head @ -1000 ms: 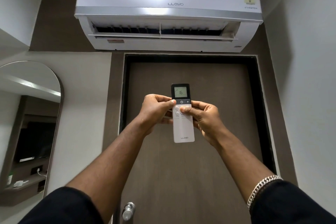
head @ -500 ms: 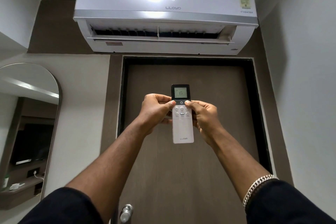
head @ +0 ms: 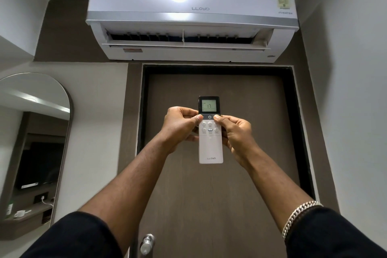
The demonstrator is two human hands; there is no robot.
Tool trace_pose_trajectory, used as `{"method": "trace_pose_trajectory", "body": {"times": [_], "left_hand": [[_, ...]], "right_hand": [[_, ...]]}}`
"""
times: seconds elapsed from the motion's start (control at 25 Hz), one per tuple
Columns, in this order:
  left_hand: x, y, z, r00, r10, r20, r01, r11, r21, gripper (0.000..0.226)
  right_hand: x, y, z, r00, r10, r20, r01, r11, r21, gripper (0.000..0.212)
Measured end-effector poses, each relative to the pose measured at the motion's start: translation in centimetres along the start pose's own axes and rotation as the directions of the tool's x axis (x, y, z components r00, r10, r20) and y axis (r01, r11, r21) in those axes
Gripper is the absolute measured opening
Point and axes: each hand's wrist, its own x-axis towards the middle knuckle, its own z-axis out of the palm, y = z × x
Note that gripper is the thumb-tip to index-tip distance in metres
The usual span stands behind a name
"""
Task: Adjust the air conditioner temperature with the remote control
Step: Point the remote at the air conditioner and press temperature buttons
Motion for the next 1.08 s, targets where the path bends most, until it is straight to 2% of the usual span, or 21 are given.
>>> {"method": "trace_pose_trajectory", "body": {"times": [0.28, 0.88, 1.08], "left_hand": [[0.1, -0.4, 0.0, 1.0, -0.005, 0.01, 0.005, 1.0, -0.029, 0.022], [0.1, -0.7, 0.0, 1.0, 0.014, 0.026, -0.014, 1.0, 0.001, 0.029], [0.2, -1.2, 0.3, 0.998, 0.052, -0.02, -0.051, 0.999, 0.009, 0.028]], "right_hand": [[-0.2, 0.2, 0.2, 0.998, -0.045, -0.04, 0.044, 0.999, -0.027, 0.011], [0.2, 0.7, -0.2, 0.999, -0.051, -0.007, 0.05, 0.996, -0.071, 0.011], [0.3, 0.9, -0.1, 0.999, -0.049, -0.008, 0.049, 0.996, -0.072, 0.016]]}}
